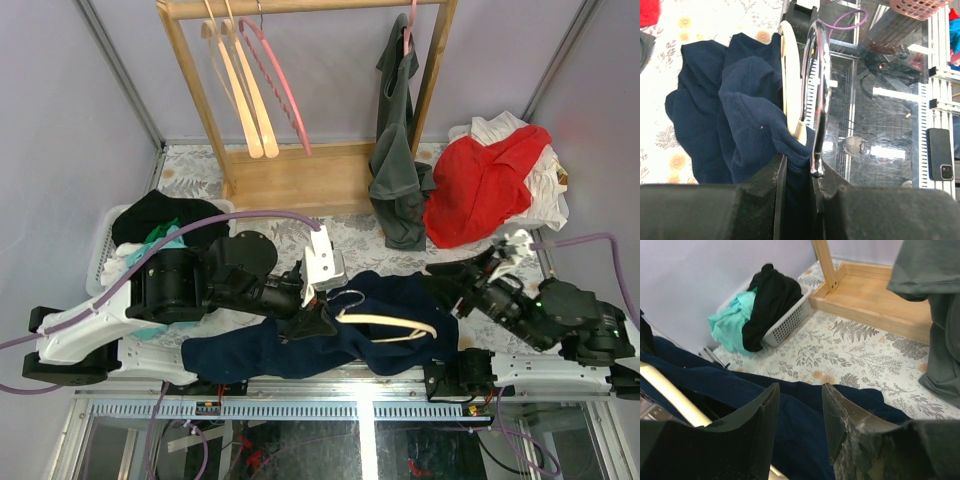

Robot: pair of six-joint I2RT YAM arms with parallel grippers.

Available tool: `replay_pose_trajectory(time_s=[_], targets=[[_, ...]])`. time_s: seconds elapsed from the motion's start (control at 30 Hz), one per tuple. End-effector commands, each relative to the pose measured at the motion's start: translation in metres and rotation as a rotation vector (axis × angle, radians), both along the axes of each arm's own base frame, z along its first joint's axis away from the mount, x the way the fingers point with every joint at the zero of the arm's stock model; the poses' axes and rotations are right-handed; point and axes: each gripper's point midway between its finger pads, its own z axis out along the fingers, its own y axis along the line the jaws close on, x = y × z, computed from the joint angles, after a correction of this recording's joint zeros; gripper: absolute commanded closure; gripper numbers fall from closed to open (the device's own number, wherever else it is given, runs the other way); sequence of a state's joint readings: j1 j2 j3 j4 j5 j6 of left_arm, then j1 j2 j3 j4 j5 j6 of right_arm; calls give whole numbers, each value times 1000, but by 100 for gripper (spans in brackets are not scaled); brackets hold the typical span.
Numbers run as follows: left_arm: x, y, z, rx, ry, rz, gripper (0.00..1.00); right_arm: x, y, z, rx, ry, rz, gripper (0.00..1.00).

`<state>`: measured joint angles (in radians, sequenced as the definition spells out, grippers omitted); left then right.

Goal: Place the t-shirt on the hanger

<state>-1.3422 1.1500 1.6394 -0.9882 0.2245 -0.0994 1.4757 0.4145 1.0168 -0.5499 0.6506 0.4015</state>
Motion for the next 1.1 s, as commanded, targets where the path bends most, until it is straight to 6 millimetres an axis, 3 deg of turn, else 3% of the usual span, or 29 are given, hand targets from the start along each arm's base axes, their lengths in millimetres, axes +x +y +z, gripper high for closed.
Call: replay_pose_trajectory(time_s=[0.0,0.1,0.3,0.47,0.67,0.97,1.07], targets=[[-20,1,37,-123,2,-112,100,-14,30,2,-111,-7,115,55],[-28,8,50,-160,1,-153,100,-34,48,8,-114,-13,251,59],[-32,20,77,-226,-27,-171,100,-63,57,21,-117,-18,436,64],[-34,24,82,-231,-31,-182,100,-94,77,25,-117,6,619,64],[-43,34,84,-249,-15,-213,100,-113,77,33,-57,1,719,68],[-55,40,91,-287,-5,-279,100,-116,110,-12,-108,97,733,66],[-59,41,92,-296,4,-297,100,-112,117,-17,-83,107,711,65]])
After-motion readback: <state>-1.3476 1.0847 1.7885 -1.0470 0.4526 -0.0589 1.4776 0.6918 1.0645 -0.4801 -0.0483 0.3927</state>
